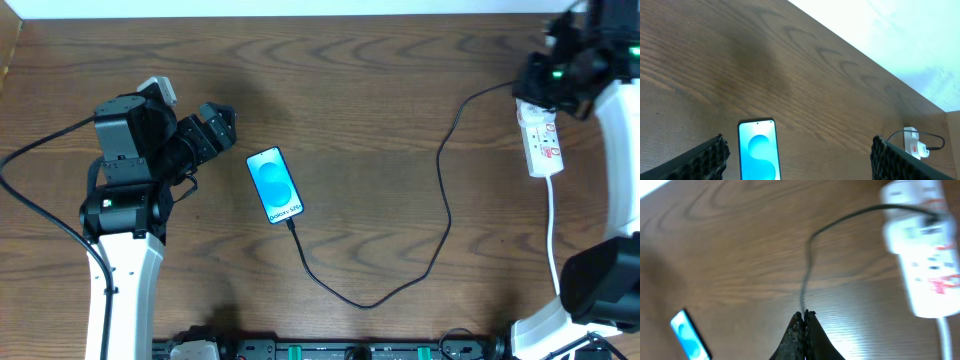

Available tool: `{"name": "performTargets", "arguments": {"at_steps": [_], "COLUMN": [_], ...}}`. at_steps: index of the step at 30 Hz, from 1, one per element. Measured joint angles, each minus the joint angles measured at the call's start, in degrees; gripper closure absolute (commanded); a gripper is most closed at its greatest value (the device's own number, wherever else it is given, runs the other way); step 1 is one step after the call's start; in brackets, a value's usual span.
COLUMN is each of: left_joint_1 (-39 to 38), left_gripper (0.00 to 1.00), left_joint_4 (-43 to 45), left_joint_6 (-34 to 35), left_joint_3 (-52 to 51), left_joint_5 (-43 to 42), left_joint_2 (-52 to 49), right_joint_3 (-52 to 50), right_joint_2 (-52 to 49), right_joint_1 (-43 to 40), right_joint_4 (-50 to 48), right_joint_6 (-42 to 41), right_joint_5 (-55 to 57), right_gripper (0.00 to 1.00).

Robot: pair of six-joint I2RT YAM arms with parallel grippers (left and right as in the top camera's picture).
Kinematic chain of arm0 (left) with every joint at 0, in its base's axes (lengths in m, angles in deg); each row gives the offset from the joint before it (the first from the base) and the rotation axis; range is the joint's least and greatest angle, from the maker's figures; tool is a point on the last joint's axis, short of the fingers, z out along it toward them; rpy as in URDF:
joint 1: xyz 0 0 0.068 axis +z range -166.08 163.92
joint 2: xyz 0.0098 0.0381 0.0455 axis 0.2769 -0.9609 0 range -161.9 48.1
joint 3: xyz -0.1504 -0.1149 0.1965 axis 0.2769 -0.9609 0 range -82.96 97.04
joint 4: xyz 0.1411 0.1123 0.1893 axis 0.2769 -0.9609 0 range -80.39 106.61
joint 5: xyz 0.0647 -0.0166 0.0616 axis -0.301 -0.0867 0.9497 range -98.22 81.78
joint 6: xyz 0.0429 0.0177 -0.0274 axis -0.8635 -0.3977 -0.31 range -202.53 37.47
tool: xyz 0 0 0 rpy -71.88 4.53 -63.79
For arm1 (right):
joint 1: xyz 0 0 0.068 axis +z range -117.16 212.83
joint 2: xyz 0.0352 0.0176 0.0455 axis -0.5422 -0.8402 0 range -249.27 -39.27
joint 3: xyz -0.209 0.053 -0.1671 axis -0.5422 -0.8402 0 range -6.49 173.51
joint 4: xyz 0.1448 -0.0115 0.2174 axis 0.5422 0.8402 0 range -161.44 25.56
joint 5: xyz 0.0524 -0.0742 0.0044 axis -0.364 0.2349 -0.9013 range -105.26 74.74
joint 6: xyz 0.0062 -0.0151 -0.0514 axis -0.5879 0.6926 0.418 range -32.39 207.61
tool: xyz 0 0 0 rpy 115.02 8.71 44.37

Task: Plug charger to phone and switch on socket
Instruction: 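Move the right gripper over the white power strip's switch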

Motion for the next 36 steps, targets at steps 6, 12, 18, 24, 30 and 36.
{"name": "performTargets", "arguments": {"at_steps": [6,12,18,24,30,36], "left_joint_1": [0.0,0.0,0.0,0.0,0.0,0.0], "left_gripper": [0.08,0.08,0.08,0.08,0.08,0.08], "left_joint_4": [0.0,0.0,-0.1,-0.1,-0.1,-0.1], "left_joint_6": [0.0,0.0,0.0,0.0,0.0,0.0], "left_joint_3": [0.0,0.0,0.0,0.0,0.0,0.0], "left_joint_5": [0.0,0.0,0.0,0.0,0.0,0.0], "left_joint_2": [0.0,0.0,0.0,0.0,0.0,0.0], "right_joint_3": [0.0,0.3,0.4,0.4,0.4,0.7], "right_joint_2": [-0.3,-8.2,-17.6,-23.8,-26.1,-28.9], "right_joint_1": [-12.2,-15.8,-18.8,-18.9,-18.9,-19.1], "right_joint_4": [-0.5,-1.8,-5.3,-9.2,-13.2,-15.3], "right_joint_6": [1.5,3.5,4.2,1.5,-0.6,-1.3], "right_joint_5": [0.0,-0.2,-3.3,-5.4,-7.1,-7.8], "right_gripper": [0.99,0.99,0.99,0.99,0.99,0.99]}}
